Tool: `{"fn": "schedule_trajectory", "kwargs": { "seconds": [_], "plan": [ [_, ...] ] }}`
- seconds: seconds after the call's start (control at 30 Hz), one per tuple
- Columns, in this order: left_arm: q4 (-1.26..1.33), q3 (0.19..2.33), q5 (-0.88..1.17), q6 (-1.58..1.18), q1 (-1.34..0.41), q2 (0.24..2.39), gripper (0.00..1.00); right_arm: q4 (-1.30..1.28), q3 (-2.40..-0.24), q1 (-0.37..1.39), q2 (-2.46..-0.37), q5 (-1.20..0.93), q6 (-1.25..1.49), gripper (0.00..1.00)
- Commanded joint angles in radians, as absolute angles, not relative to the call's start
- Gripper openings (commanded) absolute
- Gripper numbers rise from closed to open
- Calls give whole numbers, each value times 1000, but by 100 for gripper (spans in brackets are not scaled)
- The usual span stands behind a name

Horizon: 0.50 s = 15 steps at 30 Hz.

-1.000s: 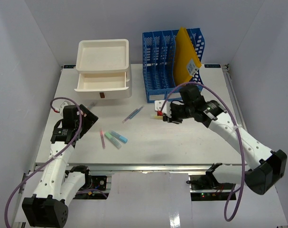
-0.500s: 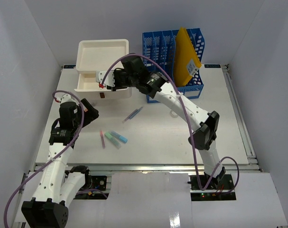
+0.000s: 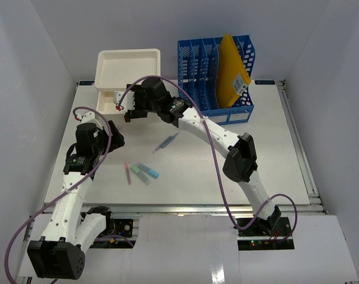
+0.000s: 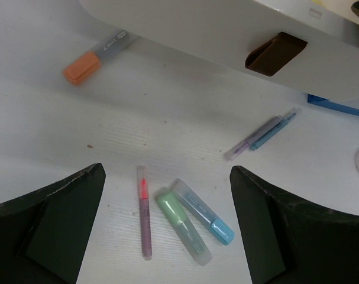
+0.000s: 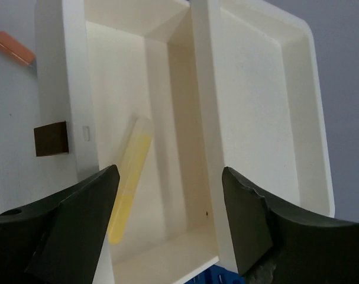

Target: Organize the desk

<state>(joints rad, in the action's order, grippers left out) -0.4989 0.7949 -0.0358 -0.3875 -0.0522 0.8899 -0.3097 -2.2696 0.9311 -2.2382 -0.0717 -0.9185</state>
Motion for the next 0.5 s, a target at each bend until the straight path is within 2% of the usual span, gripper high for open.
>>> {"fn": "schedule_trajectory", "kwargs": {
  "seconds": [0.0,0.17,0.23,0.37,0.47],
  "plan": [
    [-447,847,-12,-327,-40,932,98,-235,-2270,924,-2166,-67,-869,86],
    [-424,854,32,-310,-2,972,98,-303,-2271,886,-2033,-163,-748,92],
    [-413,849,63,-331,82,969,98,-373,-2220,832,-1902,-319,-716,93],
    [-382,794,168,-446,233,921,94,-427,-1966,701,-1671,-692,-593,94],
    [-369,740,208,-540,312,876,90,-427,-1676,626,-1489,-823,-563,97]
  ]
}}
